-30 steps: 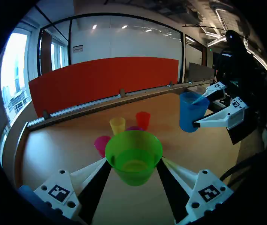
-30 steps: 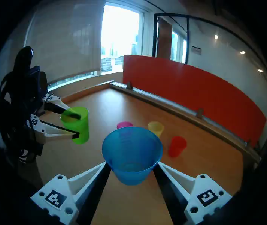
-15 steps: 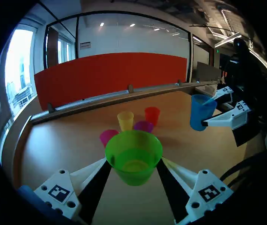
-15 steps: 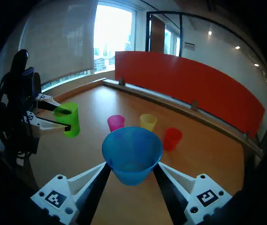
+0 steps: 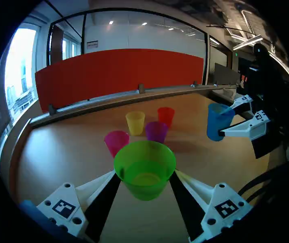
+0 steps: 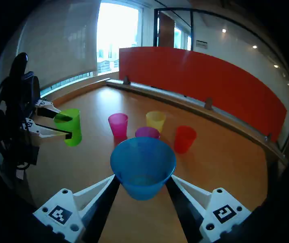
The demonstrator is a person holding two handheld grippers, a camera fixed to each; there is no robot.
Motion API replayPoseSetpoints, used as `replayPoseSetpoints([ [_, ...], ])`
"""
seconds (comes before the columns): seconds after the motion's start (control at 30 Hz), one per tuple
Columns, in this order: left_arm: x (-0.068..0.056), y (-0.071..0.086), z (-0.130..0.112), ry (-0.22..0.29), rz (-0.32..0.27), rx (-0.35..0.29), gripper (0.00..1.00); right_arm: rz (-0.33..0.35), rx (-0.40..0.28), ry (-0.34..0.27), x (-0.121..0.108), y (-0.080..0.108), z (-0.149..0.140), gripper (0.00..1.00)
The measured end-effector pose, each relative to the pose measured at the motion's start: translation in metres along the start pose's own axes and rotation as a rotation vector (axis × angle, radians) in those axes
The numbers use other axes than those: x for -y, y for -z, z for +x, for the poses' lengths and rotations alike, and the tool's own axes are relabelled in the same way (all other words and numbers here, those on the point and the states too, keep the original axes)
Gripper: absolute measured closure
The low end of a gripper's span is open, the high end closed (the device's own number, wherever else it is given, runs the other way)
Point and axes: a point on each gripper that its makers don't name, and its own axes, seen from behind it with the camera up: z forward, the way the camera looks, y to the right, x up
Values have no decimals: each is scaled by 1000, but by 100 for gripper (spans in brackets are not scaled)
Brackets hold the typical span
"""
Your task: Pour water
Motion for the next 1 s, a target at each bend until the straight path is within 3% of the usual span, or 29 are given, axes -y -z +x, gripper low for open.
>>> replayPoseSetpoints([
  [0.57, 1, -41, -38, 13, -14, 47, 18, 9, 41, -1, -18, -46, -36, 18],
  [1.0, 2, -68, -48, 13, -32, 61, 18, 14, 61, -3, -26, -75, -46, 18],
])
